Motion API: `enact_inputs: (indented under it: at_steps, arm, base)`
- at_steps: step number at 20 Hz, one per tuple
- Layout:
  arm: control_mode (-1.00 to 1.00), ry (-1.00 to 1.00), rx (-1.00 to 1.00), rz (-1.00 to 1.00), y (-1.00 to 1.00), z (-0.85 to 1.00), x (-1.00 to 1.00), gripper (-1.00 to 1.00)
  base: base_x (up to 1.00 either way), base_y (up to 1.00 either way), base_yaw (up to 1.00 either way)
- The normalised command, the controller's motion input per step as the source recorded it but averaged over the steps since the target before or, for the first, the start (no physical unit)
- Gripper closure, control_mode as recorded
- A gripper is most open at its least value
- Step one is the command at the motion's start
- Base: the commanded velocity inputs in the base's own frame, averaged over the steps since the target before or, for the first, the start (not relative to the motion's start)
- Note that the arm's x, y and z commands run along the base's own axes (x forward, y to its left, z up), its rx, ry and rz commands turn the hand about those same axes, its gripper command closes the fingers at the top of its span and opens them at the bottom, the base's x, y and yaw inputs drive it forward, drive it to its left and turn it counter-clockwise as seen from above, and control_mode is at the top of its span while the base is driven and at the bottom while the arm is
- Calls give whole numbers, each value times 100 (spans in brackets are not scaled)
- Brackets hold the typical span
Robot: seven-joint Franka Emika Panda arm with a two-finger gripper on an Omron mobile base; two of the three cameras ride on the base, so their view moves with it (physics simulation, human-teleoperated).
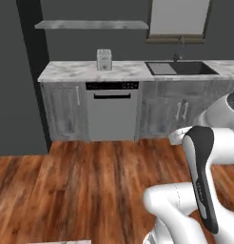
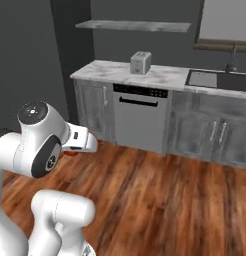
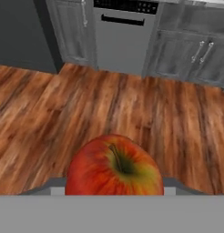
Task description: Pick up the apple and kiwi from the fridge and place one fruit on each plate on the dining counter.
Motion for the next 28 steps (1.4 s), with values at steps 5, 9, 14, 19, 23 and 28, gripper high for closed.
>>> enact_inputs:
  at_steps: [5,9,14,19,23,28]
  arm:
    - [100,0,0,0,0,0,0,100]
    - [100,0,0,0,0,0,0,100]
    - [100,0,0,0,0,0,0,100]
    - [100,0,0,0,0,0,0,100]
    - [100,0,0,0,0,0,0,100]
    - [100,0,0,0,0,0,0,100]
  base:
    - [74,1,49]
    - [55,9,54]
    - [31,11,59]
    - [41,16,57]
    - [70,2,48]
    - [74,-11,45]
